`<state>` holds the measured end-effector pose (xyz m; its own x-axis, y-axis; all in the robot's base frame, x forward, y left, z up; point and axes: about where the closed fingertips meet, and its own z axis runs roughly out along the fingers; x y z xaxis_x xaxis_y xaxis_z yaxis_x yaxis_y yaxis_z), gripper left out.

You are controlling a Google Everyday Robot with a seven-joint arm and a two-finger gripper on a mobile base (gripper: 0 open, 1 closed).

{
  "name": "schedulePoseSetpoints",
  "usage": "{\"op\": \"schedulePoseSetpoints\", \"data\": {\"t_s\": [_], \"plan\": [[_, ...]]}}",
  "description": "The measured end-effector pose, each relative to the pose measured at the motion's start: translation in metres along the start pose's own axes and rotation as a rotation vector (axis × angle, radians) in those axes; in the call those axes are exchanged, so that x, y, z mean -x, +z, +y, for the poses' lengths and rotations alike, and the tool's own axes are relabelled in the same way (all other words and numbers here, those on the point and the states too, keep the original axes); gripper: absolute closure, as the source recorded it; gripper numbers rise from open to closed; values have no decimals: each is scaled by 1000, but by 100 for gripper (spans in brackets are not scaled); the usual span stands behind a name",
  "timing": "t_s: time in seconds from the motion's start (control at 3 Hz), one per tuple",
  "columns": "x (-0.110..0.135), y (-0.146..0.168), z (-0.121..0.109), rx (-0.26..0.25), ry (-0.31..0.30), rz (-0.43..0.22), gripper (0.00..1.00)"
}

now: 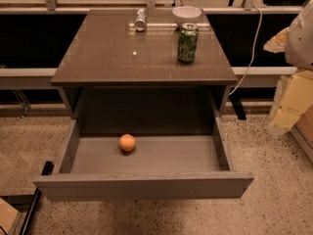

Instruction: Pick orange from top drawer and place on counter

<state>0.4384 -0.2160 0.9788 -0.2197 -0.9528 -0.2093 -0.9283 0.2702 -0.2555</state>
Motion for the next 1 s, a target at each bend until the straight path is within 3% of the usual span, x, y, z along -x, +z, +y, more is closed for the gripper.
{"op": "schedulePoseSetpoints", "data": {"t_s": [0.33, 1.0], "plan": [[0, 0, 0, 0, 0, 0, 0], [16, 29, 4, -51, -56, -99, 0]]}}
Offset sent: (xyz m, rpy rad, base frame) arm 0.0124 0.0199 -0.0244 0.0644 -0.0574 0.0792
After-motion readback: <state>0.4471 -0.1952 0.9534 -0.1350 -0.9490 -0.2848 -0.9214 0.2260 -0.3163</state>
